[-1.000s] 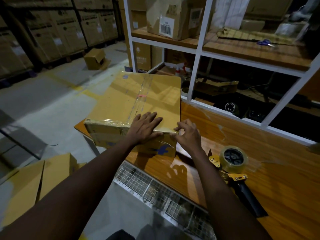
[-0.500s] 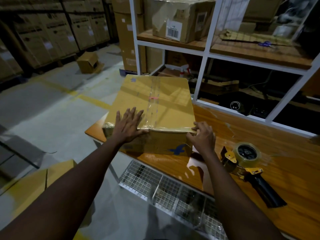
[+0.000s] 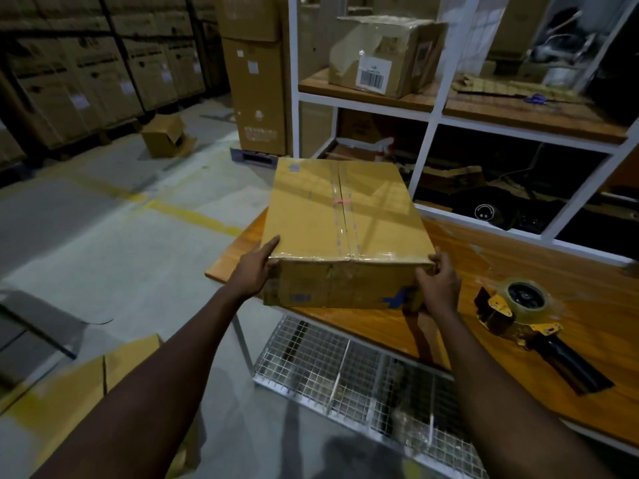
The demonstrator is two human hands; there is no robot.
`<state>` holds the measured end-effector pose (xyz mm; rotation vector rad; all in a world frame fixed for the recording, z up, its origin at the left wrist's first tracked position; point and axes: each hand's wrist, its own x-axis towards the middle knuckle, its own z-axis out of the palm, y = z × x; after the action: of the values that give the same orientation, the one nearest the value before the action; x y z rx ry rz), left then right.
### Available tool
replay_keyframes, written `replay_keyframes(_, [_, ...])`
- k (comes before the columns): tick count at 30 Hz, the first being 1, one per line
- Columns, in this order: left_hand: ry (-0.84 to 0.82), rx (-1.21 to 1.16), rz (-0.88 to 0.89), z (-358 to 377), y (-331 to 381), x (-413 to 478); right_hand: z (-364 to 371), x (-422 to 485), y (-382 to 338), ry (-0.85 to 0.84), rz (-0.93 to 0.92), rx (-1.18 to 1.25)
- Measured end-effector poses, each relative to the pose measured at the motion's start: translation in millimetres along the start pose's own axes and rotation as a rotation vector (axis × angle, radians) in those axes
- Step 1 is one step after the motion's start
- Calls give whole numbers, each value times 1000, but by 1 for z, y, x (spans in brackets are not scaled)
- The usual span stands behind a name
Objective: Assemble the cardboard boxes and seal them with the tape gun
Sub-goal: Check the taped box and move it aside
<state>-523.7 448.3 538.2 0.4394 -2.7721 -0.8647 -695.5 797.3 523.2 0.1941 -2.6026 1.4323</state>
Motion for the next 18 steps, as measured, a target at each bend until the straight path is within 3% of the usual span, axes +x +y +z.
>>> replay_keyframes(8, [223, -170, -8, 33, -7, -44, 12, -61, -7, -74, -105, -169])
replay_keyframes(12, [308, -35, 13, 53, 1, -64, 21, -75, -22, -100, -61, -277])
replay_keyframes(18, [400, 3, -94, 57, 25, -73, 15, -91, -30, -14, 23, -307])
